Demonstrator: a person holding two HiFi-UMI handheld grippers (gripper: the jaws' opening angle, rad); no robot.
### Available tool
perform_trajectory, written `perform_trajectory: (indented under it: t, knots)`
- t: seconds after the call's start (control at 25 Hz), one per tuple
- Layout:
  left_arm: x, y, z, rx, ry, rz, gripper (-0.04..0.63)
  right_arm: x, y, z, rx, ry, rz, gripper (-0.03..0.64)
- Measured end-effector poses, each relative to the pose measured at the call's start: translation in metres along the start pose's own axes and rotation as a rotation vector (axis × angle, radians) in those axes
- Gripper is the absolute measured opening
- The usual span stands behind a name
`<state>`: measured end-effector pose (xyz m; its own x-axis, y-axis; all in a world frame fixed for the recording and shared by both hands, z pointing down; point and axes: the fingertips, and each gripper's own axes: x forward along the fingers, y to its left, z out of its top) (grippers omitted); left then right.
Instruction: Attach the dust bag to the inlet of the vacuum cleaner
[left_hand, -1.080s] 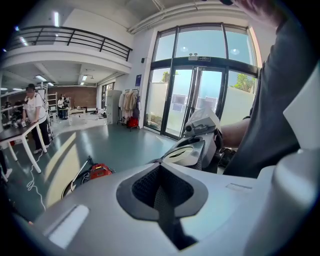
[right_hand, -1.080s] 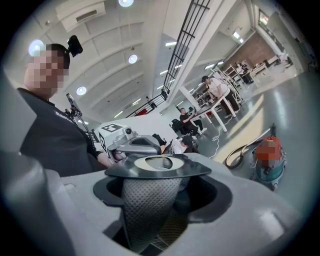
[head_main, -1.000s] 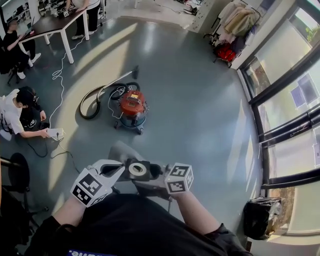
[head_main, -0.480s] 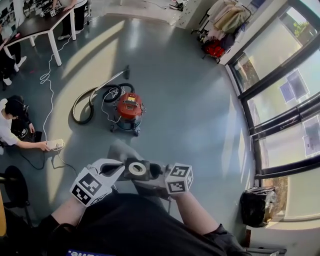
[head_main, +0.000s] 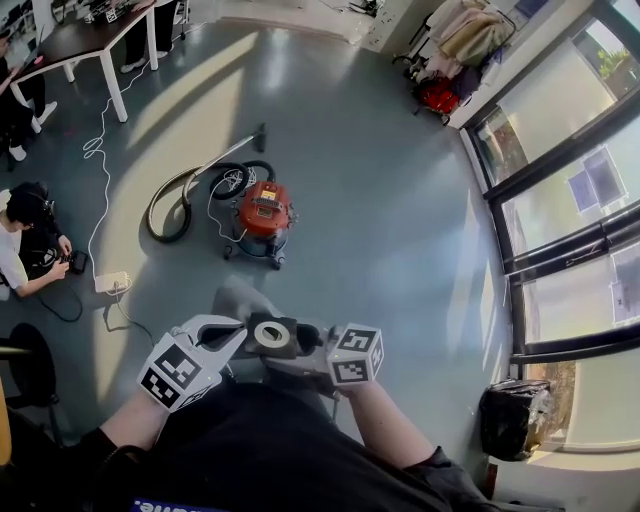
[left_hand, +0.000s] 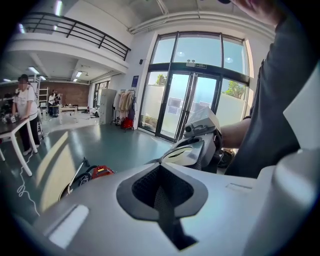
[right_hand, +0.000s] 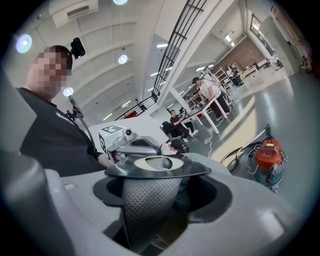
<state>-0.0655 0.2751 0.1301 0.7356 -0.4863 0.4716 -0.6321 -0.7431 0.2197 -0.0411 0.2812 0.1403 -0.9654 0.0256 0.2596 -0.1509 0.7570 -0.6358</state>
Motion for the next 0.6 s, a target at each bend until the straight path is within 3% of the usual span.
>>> perform_trajectory:
  t: [0.6]
  knots:
    - [0.090, 0.008, 0.048, -0.036, 0.033, 0.125, 0.017, -0.073, -0.070, 0.026, -0.018, 0.035, 0.122, 0.310]
